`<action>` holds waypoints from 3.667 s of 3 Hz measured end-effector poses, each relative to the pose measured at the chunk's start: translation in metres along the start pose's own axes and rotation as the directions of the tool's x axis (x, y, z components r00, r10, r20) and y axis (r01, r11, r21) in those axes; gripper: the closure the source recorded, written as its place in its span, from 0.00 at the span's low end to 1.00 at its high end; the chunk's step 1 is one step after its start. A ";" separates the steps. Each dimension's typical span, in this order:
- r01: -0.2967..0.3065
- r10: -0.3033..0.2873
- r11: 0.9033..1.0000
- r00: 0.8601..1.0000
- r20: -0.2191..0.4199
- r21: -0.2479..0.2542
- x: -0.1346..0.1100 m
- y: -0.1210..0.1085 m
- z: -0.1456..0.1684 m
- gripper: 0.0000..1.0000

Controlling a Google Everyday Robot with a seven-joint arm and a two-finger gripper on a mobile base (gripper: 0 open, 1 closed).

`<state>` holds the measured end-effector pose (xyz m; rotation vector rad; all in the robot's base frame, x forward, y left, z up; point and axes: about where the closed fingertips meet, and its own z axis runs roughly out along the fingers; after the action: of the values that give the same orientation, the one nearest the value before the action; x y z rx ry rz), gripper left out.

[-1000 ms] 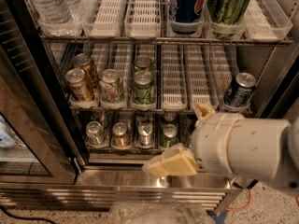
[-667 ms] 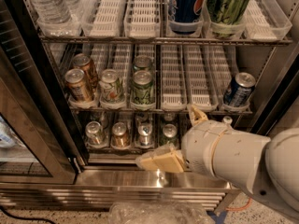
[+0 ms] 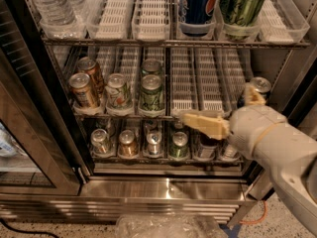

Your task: Pick 7up can from middle shelf of fridge

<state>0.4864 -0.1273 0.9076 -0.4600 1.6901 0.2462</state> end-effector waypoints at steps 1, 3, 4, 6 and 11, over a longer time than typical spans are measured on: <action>-0.005 0.004 0.998 1.000 0.015 0.070 0.012 -0.022 -0.008 0.00; -0.004 0.002 0.998 0.999 0.034 0.060 0.010 -0.016 -0.007 0.00; 0.058 -0.061 0.994 0.998 0.027 0.088 0.033 -0.012 -0.014 0.00; 0.256 -0.270 0.960 0.954 0.131 0.114 0.057 0.061 -0.010 0.00; -0.111 0.097 0.993 0.964 0.249 0.042 0.040 0.096 0.024 0.00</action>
Offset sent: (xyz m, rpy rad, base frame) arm 0.0008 -0.0251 -0.0075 0.0015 -0.0239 -0.0679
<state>0.4621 -0.0377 0.8552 -0.2861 1.4742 0.3190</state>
